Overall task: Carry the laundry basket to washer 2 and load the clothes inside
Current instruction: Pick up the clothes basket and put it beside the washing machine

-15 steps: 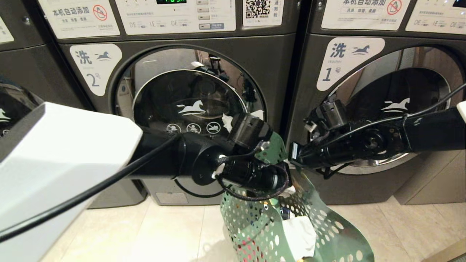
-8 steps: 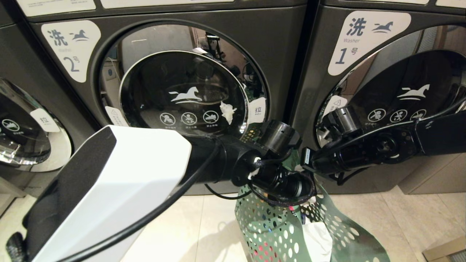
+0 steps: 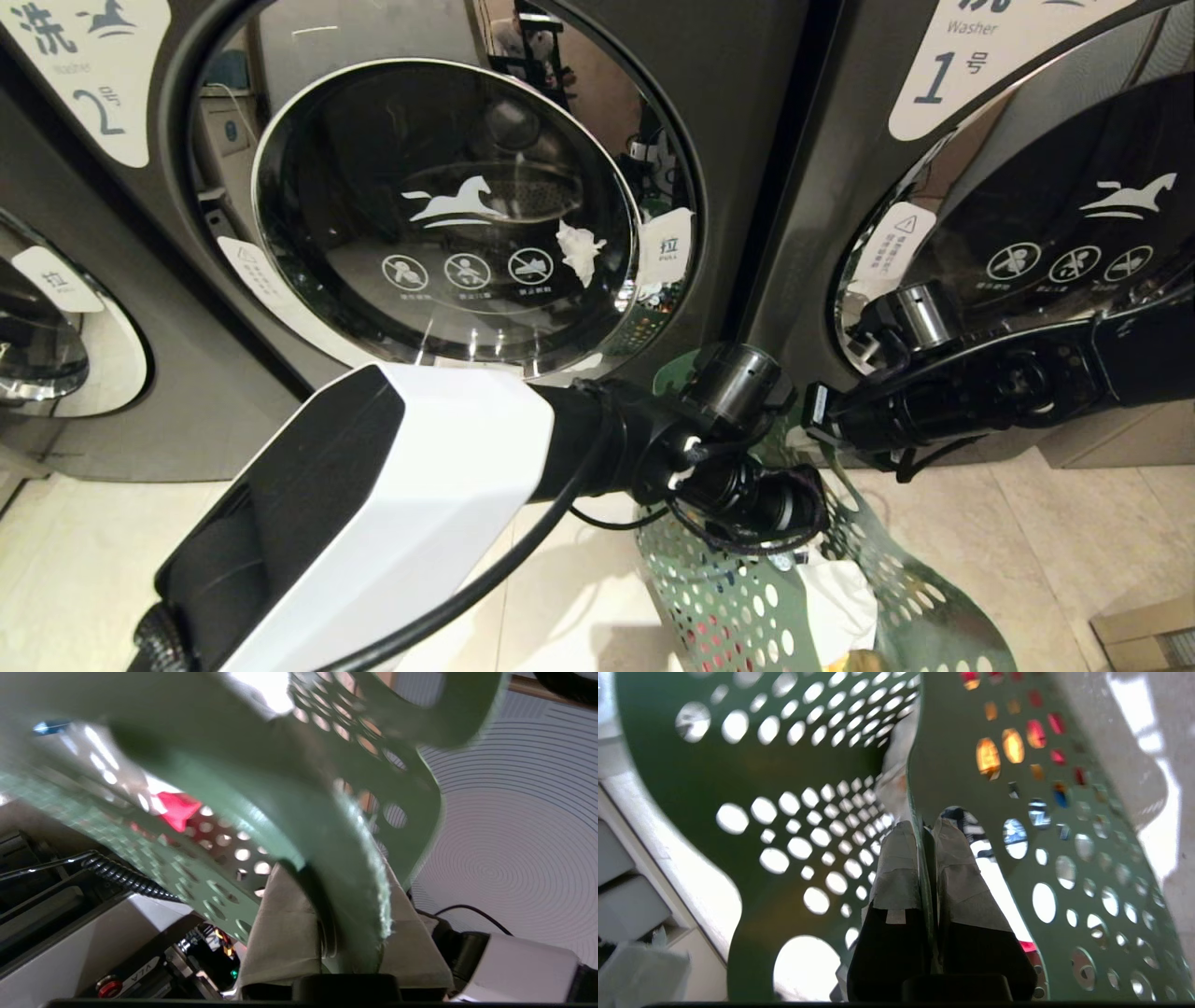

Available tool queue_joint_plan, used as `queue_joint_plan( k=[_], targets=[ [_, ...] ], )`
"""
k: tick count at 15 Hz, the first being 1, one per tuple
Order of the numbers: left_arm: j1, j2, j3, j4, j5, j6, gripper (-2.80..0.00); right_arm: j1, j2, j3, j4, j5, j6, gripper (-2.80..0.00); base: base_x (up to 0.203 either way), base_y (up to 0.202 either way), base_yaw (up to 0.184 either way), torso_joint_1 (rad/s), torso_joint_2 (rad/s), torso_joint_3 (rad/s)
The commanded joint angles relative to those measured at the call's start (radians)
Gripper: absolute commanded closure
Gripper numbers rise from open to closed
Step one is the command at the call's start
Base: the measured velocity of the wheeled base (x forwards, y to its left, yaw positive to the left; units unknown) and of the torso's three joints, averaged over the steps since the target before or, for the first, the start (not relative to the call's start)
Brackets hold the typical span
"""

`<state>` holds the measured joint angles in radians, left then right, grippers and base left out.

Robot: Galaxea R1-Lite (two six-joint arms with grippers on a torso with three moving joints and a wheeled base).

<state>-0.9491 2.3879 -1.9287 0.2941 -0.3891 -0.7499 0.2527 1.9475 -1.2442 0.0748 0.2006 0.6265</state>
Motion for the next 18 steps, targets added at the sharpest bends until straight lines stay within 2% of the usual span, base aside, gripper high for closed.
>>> queue_joint_plan(
  k=[1,8,16,18],
  targets=[
    [-0.002,0.023,-0.001,0.001,-0.002,-0.004,0.0,-0.012,-0.015,0.029,-0.001,0.002,0.004,0.0,0.0,0.0,0.0,0.008,0.0,-0.203],
    [0.0,0.099,-0.001,-0.056,0.037,0.018,0.0,-0.024,-0.028,0.073,-0.03,-0.014,0.001,0.0,0.0,0.0,0.0,0.004,0.0,-0.195],
    [-0.004,0.151,-0.001,-0.124,0.112,0.077,0.0,-0.024,-0.027,0.097,-0.03,-0.017,0.001,0.0,0.0,0.0,0.0,0.001,0.0,-0.021],
    [-0.01,0.151,-0.001,-0.125,0.113,0.078,0.0,-0.024,-0.027,0.11,-0.03,-0.015,0.004,0.0,0.0,0.0,0.0,0.0,0.0,0.0]
  ],
)
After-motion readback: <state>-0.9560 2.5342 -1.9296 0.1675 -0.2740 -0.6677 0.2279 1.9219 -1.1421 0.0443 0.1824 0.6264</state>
